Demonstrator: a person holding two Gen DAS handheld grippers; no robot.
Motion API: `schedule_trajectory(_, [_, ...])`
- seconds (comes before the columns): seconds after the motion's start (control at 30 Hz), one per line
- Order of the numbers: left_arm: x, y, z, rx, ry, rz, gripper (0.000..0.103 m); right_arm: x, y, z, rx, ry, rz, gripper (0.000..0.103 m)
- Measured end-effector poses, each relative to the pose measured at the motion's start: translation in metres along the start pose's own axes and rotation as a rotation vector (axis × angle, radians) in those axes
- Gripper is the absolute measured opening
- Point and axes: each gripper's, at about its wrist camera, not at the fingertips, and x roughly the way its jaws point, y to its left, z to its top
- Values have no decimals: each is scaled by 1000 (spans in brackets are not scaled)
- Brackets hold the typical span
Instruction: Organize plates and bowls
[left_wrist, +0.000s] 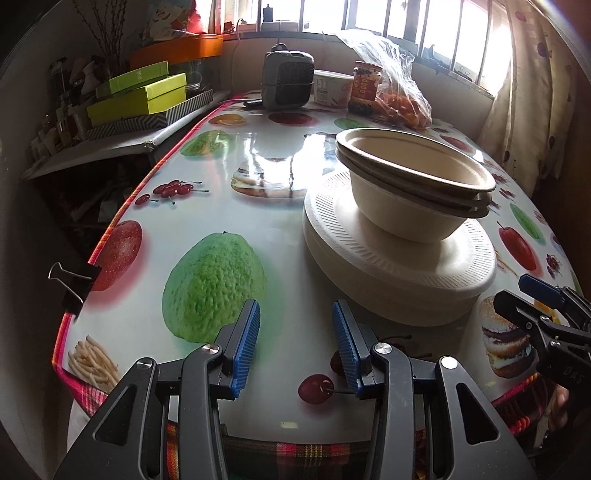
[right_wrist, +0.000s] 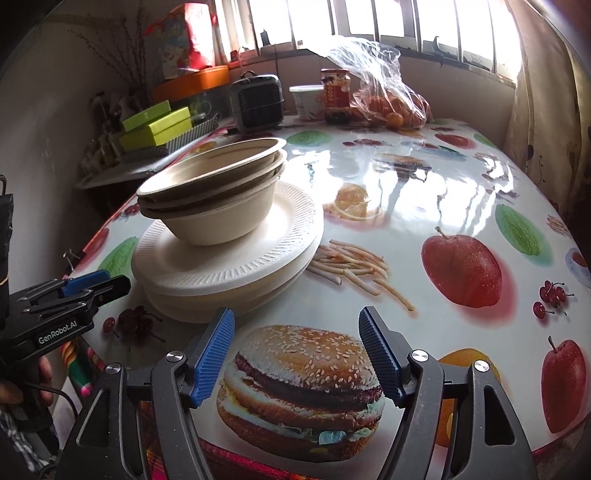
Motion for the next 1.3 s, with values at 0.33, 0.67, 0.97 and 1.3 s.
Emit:
schedule_trajectory(0.33, [7, -1, -3, 8, -4, 1, 50, 13, -1, -3, -1, 30, -36, 75])
schedule_trajectory(0.67, [9, -9, -5, 28, -21, 30, 59, 16, 7, -10, -33, 20, -82, 86])
schedule_trajectory(0.97, [10, -10, -6, 23, -32, 44, 63, 16, 9, -13, -30, 5, -103, 90])
schedule_trajectory(1.3, [10, -9, -6, 19, -37, 44, 64, 14, 8, -15, -25, -8, -111, 90])
